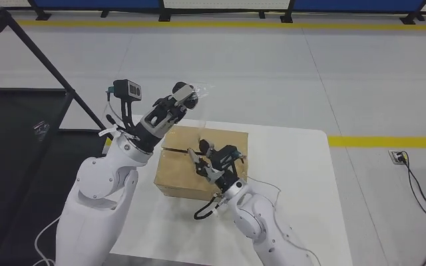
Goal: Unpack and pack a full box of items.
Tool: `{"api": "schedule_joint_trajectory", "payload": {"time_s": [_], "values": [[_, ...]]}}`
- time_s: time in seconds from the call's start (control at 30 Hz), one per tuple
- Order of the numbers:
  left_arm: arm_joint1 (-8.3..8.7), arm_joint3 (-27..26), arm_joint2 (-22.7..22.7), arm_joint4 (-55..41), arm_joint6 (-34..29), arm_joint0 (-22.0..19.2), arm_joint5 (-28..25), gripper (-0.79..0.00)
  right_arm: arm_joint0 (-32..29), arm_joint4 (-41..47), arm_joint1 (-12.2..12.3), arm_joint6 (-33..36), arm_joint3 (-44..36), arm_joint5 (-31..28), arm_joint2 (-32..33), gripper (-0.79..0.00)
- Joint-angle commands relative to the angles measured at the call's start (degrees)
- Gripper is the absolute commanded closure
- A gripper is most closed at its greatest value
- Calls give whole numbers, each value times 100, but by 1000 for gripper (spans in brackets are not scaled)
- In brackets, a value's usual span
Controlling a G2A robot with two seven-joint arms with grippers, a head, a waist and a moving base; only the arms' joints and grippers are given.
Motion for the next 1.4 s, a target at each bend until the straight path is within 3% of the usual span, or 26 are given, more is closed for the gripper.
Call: {"api": "schedule_joint_trajectory", "payload": {"time_s": [0.0,0.17,0.37,0.5,0.67,0.93,1.1,1.17,1.37], "values": [[5,-12,-35,-15,-5,26,7,0,35,4,-11,-40,46,62,-10,0],[17,26,-130,-11,-12,51,4,0,93,84,-25,42,115,-35,-45,0],[64,188,-372,304,3,136,-93,0,115,1015,58,649,117,-1110,342,0],[105,228,-565,405,-120,306,-199,0,134,2099,165,1630,117,-1959,770,0],[165,210,-833,546,-293,561,-353,0,344,3793,288,3272,202,-2553,1138,0],[243,205,-1063,1329,-182,990,-446,0,695,6267,488,5760,399,-2683,1341,0],[267,218,-1095,1626,-69,1125,-487,0,892,7831,610,7267,612,-2467,1372,0],[272,226,-1090,1677,-48,1160,-525,0,952,8213,662,7554,648,-2181,1380,0],[301,299,-1128,1759,-116,1257,-573,0,993,7993,748,7765,640,-1969,1411,0]]}}
